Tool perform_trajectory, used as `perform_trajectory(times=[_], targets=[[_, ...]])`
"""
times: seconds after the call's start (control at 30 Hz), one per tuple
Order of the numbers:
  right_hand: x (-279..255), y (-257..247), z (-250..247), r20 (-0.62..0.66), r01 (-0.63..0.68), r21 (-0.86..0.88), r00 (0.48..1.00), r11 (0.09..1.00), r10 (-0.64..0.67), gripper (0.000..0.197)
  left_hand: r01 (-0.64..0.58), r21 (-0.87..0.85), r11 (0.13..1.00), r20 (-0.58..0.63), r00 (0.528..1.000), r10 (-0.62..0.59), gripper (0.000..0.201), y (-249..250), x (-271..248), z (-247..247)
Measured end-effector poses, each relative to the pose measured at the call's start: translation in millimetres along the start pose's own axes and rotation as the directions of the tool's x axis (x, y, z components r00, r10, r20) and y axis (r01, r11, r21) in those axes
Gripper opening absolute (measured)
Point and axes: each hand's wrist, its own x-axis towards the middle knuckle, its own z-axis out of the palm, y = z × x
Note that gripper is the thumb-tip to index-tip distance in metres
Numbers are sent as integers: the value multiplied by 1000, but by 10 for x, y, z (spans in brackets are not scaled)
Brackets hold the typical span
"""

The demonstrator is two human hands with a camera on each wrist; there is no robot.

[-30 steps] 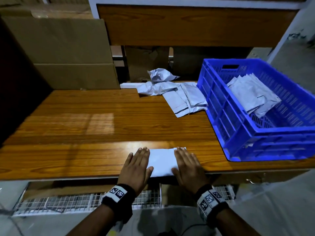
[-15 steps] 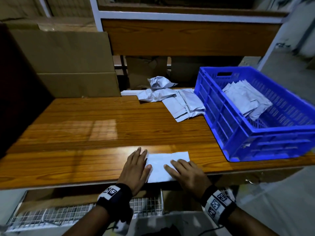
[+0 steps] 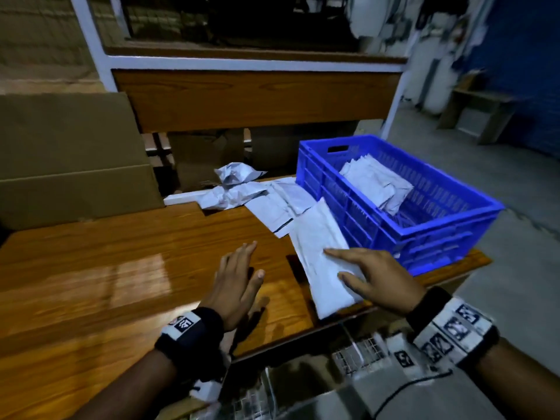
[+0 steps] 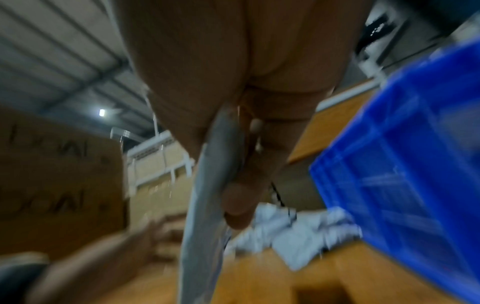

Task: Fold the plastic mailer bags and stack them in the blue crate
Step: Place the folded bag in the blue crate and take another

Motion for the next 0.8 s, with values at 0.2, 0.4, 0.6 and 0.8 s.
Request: perform_trajectory(times=[0.2, 0.4, 0.6, 0.8], targets=[[368, 403, -1382, -58, -138, -67, 989, 988, 135, 78, -169, 163, 972, 100, 983, 154, 77, 577, 1086, 88], [1361, 1604, -2226, 116, -216, -242, 962, 946, 249, 94, -219, 238, 946, 138, 972, 191, 92, 1097, 2173, 437], [2290, 2599, -1900, 418, -199, -378, 835, 904, 359, 105, -128, 340, 932, 167, 983, 75, 103, 1329, 2894, 815], [2769, 3272, -1151, 530, -108, -493, 750, 863, 396, 104, -125, 403, 907, 151, 986, 69, 112, 1232, 3008, 965]])
